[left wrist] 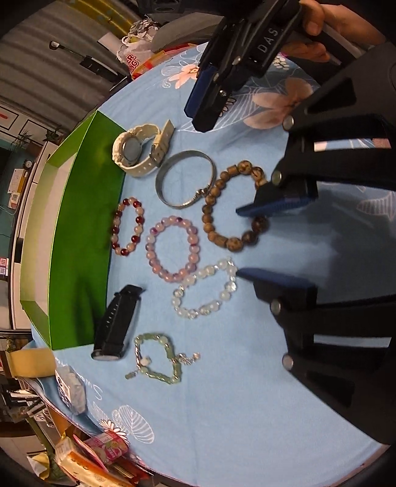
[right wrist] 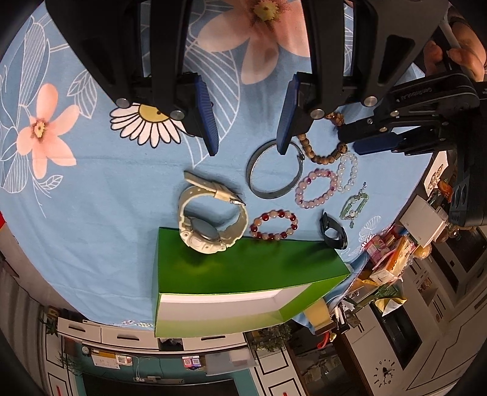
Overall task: Organize jewelry
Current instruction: 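Grasp the brown wooden bead bracelet with the left gripper, then grasp the silver bangle with the right gripper while the left gripper holds the wooden bracelet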
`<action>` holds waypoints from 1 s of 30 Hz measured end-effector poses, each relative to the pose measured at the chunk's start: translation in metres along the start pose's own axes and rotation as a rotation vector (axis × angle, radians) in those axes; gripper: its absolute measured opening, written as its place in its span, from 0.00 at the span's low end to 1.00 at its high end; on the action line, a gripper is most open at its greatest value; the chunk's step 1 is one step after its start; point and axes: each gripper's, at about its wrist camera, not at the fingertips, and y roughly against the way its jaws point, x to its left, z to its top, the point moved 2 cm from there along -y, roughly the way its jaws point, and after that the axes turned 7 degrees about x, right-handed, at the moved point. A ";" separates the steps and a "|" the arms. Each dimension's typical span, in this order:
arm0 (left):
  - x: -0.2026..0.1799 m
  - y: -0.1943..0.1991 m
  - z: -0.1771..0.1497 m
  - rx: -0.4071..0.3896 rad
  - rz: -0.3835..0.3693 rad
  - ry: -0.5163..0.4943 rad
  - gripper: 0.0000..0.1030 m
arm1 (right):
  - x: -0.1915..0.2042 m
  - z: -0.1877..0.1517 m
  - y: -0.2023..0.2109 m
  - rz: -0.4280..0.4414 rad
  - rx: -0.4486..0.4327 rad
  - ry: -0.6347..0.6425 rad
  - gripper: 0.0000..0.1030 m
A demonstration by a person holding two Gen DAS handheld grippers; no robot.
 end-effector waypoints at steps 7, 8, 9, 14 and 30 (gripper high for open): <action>-0.007 -0.005 0.005 -0.039 0.023 -0.026 0.12 | 0.001 0.001 -0.005 0.001 0.004 0.002 0.39; -0.006 -0.006 0.006 -0.040 0.016 -0.023 0.12 | 0.001 0.002 -0.006 0.001 0.005 0.001 0.39; -0.004 -0.006 0.006 -0.039 0.006 -0.019 0.11 | 0.001 0.002 -0.007 0.001 0.006 0.000 0.39; 0.002 0.004 0.003 -0.050 -0.023 0.000 0.10 | 0.003 0.004 -0.011 -0.007 0.012 0.010 0.39; 0.016 0.056 0.012 -0.177 -0.030 0.007 0.10 | 0.028 0.021 -0.041 -0.173 0.025 0.118 0.31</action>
